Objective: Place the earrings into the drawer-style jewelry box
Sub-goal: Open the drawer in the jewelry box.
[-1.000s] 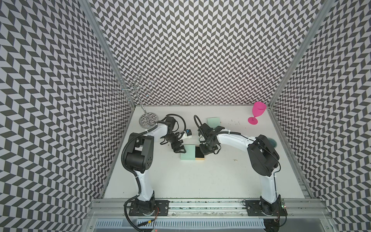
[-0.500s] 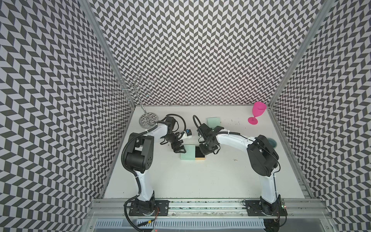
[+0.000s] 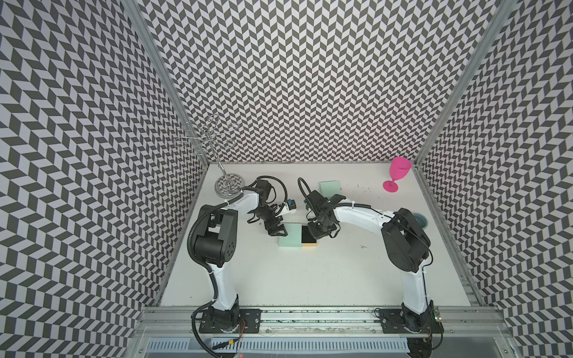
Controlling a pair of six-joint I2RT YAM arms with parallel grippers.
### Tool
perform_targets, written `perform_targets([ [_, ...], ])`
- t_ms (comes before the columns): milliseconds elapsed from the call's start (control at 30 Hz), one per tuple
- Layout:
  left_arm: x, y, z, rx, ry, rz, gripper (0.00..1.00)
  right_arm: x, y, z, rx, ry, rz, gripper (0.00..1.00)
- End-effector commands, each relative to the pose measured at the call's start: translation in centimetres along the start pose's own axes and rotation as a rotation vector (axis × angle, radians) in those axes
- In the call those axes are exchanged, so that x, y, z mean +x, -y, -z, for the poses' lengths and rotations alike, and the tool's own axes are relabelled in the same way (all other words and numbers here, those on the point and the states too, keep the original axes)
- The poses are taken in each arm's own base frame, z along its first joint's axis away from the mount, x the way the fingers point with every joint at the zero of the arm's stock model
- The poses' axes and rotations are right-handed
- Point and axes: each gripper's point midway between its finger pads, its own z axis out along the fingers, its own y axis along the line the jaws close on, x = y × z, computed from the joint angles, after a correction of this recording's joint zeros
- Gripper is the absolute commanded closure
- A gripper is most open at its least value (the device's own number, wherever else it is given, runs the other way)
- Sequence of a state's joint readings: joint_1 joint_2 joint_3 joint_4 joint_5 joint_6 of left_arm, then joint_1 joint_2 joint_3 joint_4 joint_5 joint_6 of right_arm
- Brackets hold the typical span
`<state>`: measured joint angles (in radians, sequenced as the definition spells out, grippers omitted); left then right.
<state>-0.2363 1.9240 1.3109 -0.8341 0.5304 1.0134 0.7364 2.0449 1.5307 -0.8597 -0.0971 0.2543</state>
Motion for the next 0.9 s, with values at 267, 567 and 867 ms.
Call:
perform_targets([
  [267,-0.4,0.1,0.4,-0.018,0.001,-0.047,0.11,0.5,1.5,-0.7,0.052,-0.022,-0.016,0.8],
  [567,-0.7,0.1,0.7,-0.021,0.008,-0.052,0.11,0.1,1.4,-0.3,0.045,-0.004,-0.017,0.79],
  [867,-2.1,-0.1,2.1,-0.036,0.042,-0.072,0.11,-2.0,0.3,2.4,0.009,0.084,0.008,0.77],
])
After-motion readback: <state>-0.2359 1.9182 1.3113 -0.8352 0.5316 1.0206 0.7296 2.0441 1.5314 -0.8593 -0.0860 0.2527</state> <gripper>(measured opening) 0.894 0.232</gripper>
